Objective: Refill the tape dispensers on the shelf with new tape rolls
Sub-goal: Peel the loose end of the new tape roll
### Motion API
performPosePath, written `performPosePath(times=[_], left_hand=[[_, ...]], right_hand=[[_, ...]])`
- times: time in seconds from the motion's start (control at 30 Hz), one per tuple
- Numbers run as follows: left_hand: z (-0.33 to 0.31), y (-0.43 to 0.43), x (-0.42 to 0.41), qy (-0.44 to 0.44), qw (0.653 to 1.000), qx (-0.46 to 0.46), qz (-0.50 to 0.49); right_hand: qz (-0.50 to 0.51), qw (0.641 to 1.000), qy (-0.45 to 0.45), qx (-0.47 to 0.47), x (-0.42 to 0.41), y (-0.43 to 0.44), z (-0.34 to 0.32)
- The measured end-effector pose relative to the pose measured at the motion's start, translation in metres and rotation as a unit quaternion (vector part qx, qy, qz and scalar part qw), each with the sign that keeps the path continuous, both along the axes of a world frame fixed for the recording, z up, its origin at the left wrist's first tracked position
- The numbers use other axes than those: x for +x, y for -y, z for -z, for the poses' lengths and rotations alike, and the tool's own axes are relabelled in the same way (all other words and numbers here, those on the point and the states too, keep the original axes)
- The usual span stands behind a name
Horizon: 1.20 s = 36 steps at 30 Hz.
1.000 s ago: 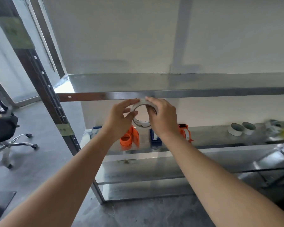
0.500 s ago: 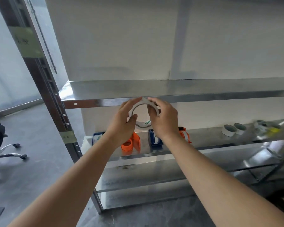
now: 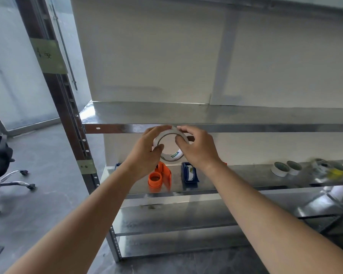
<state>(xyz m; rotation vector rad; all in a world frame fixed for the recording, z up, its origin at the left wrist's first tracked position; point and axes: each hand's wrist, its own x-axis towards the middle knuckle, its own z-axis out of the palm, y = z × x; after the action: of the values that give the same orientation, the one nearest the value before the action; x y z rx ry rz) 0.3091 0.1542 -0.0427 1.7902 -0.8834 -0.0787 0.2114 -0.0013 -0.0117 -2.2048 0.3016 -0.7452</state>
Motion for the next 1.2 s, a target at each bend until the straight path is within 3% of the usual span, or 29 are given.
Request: performPosePath(times=[0.4, 0.8, 1.2], left_hand=[[-0.008, -0.009, 0.0, -0.098, 0.99, -0.064, -0.084], [-0.003, -0.017, 0.0, -0.057, 0.994, -0.03, -0.094], [0.015, -0.024, 0.006, -0.069, 0.993, -0.022, -0.095]], right_hand=[[-0.005, 0.999, 0.01, 0.039, 0.009, -0.005, 0.004], [0.061, 0.991, 0.016, 0.115, 0.018, -0.007, 0.004], [0.078, 0.991, -0.017, 0.107, 0.025, -0.016, 0.014]])
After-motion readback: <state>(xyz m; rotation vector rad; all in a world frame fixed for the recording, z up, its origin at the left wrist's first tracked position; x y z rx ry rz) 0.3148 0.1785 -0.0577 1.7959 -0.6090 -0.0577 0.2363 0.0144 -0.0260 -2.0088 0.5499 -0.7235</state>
